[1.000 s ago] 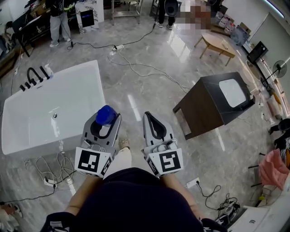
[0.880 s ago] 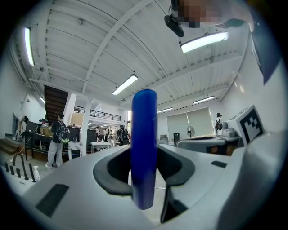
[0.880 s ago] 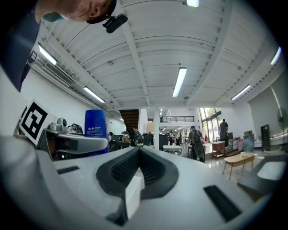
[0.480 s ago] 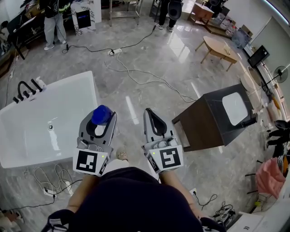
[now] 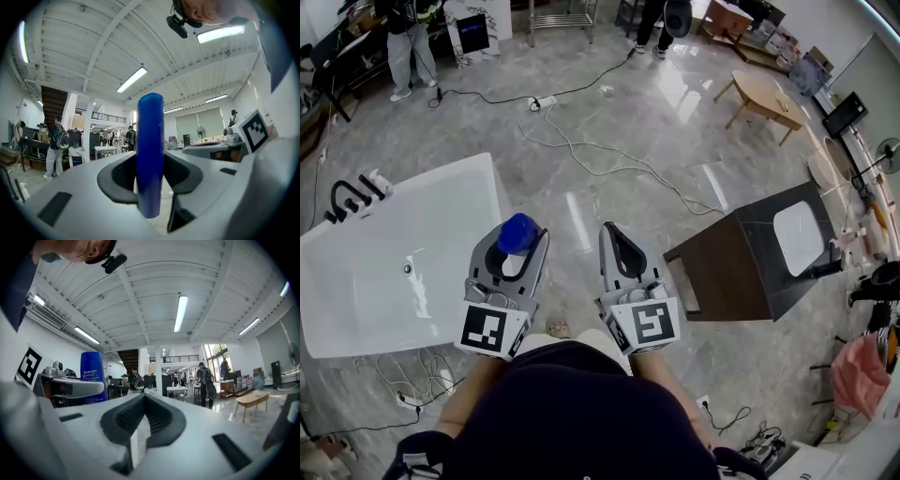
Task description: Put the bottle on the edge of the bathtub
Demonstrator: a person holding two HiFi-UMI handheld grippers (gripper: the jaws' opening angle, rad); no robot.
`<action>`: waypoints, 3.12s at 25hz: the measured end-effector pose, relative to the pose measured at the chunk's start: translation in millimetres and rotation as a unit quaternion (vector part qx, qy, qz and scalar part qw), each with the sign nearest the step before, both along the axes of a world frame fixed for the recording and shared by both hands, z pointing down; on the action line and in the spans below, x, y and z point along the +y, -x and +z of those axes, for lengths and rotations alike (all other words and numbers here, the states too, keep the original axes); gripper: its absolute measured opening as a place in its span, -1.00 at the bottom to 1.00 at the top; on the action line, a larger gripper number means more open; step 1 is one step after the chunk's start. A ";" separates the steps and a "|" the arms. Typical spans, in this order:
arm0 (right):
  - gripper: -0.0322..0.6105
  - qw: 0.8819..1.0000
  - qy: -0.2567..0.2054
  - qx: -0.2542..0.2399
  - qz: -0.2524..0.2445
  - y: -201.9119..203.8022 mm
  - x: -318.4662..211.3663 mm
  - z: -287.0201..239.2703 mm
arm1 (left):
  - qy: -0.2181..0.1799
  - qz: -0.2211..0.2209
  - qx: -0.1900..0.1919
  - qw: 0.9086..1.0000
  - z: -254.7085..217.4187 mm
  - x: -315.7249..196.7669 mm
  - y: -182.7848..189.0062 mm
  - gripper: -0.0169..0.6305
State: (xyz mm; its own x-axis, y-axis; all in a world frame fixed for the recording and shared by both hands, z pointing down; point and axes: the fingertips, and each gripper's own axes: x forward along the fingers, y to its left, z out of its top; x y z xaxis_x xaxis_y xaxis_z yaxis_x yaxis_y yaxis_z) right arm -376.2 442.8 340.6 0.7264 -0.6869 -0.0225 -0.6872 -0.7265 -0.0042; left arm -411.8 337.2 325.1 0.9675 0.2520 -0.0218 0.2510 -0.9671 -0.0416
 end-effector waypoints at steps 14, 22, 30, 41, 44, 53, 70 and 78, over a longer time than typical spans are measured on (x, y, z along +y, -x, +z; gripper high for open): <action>-0.90 0.999 0.009 -0.018 -0.044 -59.5 -48.9 13.1 | 0.012 -0.036 -0.013 0.999 14.3 -40.3 -50.1 -0.47; -0.90 0.996 0.017 -0.011 -0.082 -150.6 -88.2 8.9 | 0.013 -0.074 -0.012 0.997 13.4 -73.8 -132.1 -0.47; -0.90 0.992 0.010 0.001 -0.124 -259.7 -112.2 -4.5 | 0.009 -0.107 -0.004 0.994 1.2 -92.3 -236.4 -0.47; -0.90 0.986 0.024 -0.006 -0.164 -372.3 -119.7 2.2 | -0.003 -0.150 -0.014 0.989 1.9 -104.9 -336.2 -0.47; -0.90 0.986 0.020 -0.017 -0.164 -390.7 -119.5 9.2 | -0.003 -0.158 -0.018 0.987 4.9 -109.5 -348.6 -0.47; -0.89 0.982 0.031 -0.026 -0.183 -420.4 -142.9 17.6 | 0.004 -0.169 -0.029 0.985 10.8 -131.4 -383.6 -0.47; -0.90 0.991 0.016 -0.015 -0.135 -547.3 -269.3 3.7 | -0.003 -0.136 -0.020 0.990 -0.3 -267.5 -512.8 -0.47; -0.89 0.994 0.019 -0.014 -0.106 -599.3 -345.8 6.0 | -0.002 -0.113 0.000 0.994 -2.5 -345.1 -570.7 -0.47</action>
State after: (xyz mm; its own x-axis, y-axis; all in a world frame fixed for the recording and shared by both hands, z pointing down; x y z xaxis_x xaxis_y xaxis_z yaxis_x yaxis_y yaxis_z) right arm 223.1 97.0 346.6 0.5659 -0.8241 0.0249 -0.8243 -0.5661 -0.0011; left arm 158.9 -7.9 322.6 0.9993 0.0290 -0.0218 0.0280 -0.9986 -0.0450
